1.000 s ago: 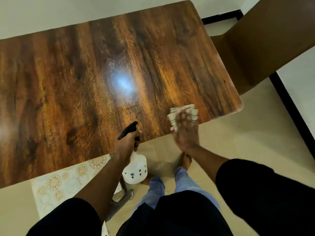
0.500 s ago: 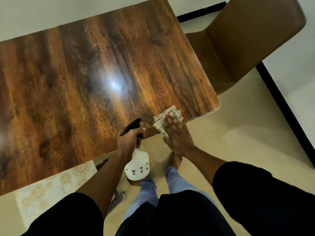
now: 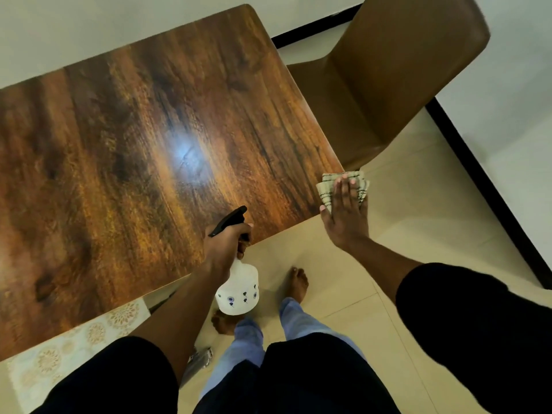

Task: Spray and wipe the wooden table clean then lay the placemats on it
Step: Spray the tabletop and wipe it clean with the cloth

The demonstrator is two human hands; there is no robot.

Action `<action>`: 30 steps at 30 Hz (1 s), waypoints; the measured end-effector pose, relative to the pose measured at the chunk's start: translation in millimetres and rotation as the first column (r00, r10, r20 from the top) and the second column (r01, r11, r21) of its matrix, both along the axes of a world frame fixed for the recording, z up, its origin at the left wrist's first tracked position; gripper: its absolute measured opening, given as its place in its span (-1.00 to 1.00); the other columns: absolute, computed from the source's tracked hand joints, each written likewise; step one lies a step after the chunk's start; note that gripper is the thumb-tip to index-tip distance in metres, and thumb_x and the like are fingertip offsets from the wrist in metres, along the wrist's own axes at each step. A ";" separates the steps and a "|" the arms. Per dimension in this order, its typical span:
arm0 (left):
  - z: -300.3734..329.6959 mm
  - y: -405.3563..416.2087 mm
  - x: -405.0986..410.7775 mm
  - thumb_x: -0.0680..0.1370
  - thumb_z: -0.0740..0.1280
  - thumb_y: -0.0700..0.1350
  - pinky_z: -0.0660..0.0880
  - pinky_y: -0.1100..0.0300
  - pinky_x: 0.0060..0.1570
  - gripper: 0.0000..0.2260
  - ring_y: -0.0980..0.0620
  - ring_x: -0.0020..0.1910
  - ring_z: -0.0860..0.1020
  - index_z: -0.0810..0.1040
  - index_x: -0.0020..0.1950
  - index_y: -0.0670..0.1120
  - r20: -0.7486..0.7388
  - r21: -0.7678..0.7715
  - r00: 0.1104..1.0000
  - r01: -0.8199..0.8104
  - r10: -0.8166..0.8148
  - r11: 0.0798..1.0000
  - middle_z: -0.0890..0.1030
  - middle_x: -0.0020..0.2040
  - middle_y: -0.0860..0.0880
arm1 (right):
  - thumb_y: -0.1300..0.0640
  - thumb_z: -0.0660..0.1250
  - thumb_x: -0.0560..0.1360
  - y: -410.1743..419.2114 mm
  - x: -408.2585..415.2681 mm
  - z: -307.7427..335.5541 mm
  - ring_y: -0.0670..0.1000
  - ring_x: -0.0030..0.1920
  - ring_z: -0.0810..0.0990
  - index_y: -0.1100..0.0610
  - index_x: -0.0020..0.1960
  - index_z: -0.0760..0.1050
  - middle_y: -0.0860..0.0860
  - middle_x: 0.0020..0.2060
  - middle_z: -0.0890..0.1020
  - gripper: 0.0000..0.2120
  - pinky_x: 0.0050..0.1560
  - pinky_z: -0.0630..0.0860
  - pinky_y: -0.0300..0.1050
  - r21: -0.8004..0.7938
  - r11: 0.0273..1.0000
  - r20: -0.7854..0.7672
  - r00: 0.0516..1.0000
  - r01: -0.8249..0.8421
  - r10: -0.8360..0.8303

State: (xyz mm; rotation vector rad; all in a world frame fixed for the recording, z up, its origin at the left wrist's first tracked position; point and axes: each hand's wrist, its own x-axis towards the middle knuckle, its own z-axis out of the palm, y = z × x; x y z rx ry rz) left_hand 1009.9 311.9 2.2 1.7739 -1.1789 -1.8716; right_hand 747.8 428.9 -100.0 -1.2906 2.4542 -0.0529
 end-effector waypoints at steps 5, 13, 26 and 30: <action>9.6 2.3 -20.5 0.51 0.45 -0.26 0.35 0.14 -0.46 -0.69 -0.02 -0.46 0.39 0.75 0.12 0.10 -0.007 -0.048 1.000 -0.030 0.030 0.998 0.61 -0.30 -0.19 | -0.20 -0.08 0.67 1.4 64.2 0.0 0.11 0.68 -0.28 0.09 0.71 -0.17 0.07 0.69 -0.17 -0.28 0.63 -0.17 0.25 -0.082 0.955 0.082 0.953 -0.285 0.291; 14.3 1.8 -43.7 0.44 0.45 -0.24 0.36 0.18 -0.51 -0.82 -0.05 -0.45 0.42 0.77 -0.08 0.00 -0.003 -0.043 1.000 -0.009 0.008 0.999 0.64 -0.32 -0.16 | -0.19 -0.02 0.67 6.1 81.1 -5.3 0.08 0.68 -0.25 0.11 0.71 -0.09 0.07 0.70 -0.09 -0.28 0.64 -0.09 0.27 -0.104 0.870 0.068 0.870 -0.481 0.489; 8.3 -9.4 -75.1 0.54 0.43 -0.29 0.35 0.19 -0.51 -0.60 0.00 -0.49 0.38 0.67 0.23 0.15 -0.048 -0.022 0.996 0.076 -0.077 0.997 0.60 -0.30 -0.21 | -0.22 -0.18 0.70 -32.2 -39.3 8.6 0.11 0.66 -0.35 0.09 0.69 -0.33 0.08 0.68 -0.27 -0.30 0.61 -0.27 0.20 0.105 0.993 0.035 0.998 -0.052 0.048; 7.0 -23.9 -71.0 0.54 0.44 -0.27 0.36 0.19 -0.50 -0.69 0.03 -0.50 0.40 0.75 0.02 0.17 -0.031 0.002 0.997 0.077 -0.077 0.997 0.60 -0.35 -0.13 | -0.24 -0.17 0.70 -49.5 -40.4 9.7 0.13 0.66 -0.34 0.10 0.67 -0.38 0.09 0.68 -0.28 -0.28 0.61 -0.26 0.21 0.122 0.993 0.055 0.998 0.009 -0.015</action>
